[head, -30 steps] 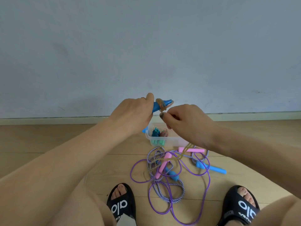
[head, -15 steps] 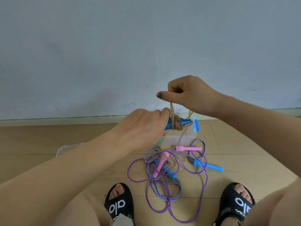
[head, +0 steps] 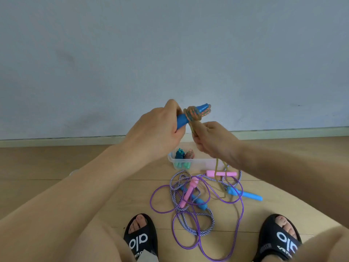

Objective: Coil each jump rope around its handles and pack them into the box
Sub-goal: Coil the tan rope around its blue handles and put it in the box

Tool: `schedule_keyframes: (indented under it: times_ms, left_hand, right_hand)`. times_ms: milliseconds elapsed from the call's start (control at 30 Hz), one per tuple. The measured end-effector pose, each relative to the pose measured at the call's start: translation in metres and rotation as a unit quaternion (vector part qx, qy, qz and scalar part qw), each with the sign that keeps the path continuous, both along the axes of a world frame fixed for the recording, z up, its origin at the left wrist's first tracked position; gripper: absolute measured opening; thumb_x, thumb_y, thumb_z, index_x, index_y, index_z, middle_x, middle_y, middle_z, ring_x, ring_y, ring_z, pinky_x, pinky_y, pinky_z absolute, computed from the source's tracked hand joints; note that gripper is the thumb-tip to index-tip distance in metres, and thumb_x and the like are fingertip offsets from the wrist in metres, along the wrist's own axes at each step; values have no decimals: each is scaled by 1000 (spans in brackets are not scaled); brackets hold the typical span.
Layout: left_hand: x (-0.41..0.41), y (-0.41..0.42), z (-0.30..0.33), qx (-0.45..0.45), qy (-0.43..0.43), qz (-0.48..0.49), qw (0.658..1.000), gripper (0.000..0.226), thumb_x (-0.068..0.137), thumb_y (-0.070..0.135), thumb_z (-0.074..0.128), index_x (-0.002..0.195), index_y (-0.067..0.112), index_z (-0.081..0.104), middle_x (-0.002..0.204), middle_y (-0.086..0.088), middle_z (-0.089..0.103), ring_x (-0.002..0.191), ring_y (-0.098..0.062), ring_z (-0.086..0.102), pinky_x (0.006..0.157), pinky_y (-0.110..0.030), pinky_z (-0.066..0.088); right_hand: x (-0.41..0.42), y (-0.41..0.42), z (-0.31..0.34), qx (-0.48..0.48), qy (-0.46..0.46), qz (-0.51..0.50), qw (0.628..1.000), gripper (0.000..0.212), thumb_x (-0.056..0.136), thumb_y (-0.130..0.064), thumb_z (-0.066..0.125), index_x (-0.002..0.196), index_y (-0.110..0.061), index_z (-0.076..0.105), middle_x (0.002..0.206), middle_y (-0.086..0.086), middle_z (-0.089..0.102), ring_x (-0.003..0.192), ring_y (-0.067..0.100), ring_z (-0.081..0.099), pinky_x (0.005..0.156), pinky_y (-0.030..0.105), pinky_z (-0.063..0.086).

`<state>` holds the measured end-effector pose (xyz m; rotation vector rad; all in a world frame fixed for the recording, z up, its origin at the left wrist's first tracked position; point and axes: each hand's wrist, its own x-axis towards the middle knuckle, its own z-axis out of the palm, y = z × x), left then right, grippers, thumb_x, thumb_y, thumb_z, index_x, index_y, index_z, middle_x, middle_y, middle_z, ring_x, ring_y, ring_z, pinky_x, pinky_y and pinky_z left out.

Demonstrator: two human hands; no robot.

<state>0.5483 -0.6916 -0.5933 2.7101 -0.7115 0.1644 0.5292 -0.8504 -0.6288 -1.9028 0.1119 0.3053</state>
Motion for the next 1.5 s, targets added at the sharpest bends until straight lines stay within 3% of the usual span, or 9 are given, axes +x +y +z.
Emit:
schedule_keyframes:
  times_ms: [200, 433, 633, 833, 1000, 1100, 1267, 1400, 1500]
  left_hand:
    - [25, 12, -15, 192, -33, 49, 980, 16, 94, 21, 50, 100, 10, 41, 73, -2, 53, 56, -22, 50, 52, -35, 39]
    - [6, 1, -35, 342, -81, -100, 931, 14, 89, 12, 43, 104, 10, 41, 65, 2, 35, 47, -21, 30, 46, -33, 18]
    - [-14, -8, -24, 305, -113, -136, 936, 39, 95, 25, 48, 127, 5, 38, 65, 6, 31, 48, -20, 31, 44, -32, 17]
    - [-27, -10, -13, 217, -72, -132, 964, 31, 94, 41, 49, 100, 18, 29, 67, 7, 35, 59, -24, 41, 54, -35, 29]
    - [-23, -3, 0, 89, -76, -135, 984, 35, 88, 36, 63, 105, 17, 39, 69, 8, 47, 59, -26, 47, 52, -35, 26]
    - [-23, -1, 0, 20, -47, -114, 992, 30, 87, 28, 62, 103, 21, 37, 67, 9, 46, 61, -24, 48, 53, -35, 28]
    - [-7, 2, 2, -42, 0, -28, 999, 29, 87, 23, 58, 102, 23, 34, 68, 4, 52, 63, -18, 52, 54, -35, 36]
    - [5, 5, -5, 63, -5, -1, 998, 26, 90, 23, 56, 102, 18, 33, 75, -2, 56, 65, -25, 57, 55, -36, 41]
    - [12, 0, -14, 158, -37, -12, 987, 26, 90, 23, 54, 105, 14, 35, 76, -3, 59, 64, -28, 57, 56, -36, 43]
  right_hand:
    - [-37, 6, -10, -189, -39, 55, 980, 59, 98, -53, 36, 53, -15, 36, 43, -7, 36, 47, 14, 32, 51, 28, 27]
    - [-27, -1, 28, -379, -248, 102, 886, 55, 98, -50, 40, 57, -14, 37, 49, 2, 40, 52, 19, 40, 49, 32, 27]
    - [4, -22, 37, -304, -253, 65, 916, 57, 90, -53, 57, 51, -18, 35, 45, -3, 37, 49, 15, 33, 51, 32, 26]
    - [14, -24, 38, -203, -228, 102, 947, 59, 92, -47, 60, 56, -17, 25, 52, -3, 21, 51, 13, 20, 50, 26, 20]
    - [14, -27, 25, -29, -70, 144, 987, 49, 95, -32, 59, 56, -13, 35, 54, 4, 29, 49, 14, 25, 49, 26, 23]
    - [6, -27, 18, 62, -19, 176, 982, 34, 76, -30, 59, 60, -14, 33, 53, 2, 25, 47, 12, 19, 45, 21, 20]
    - [-3, -4, 3, -1, 45, 57, 997, 41, 99, -28, 38, 60, -21, 27, 52, -1, 24, 48, 15, 17, 45, 22, 13]
    - [-23, 19, -6, 8, 60, -16, 998, 49, 102, -42, 32, 59, -19, 28, 48, -2, 28, 43, 15, 23, 43, 20, 18]
    - [-38, 19, -7, -155, -19, 41, 987, 48, 104, -37, 28, 71, -11, 50, 61, 4, 48, 58, 22, 42, 56, 31, 36]
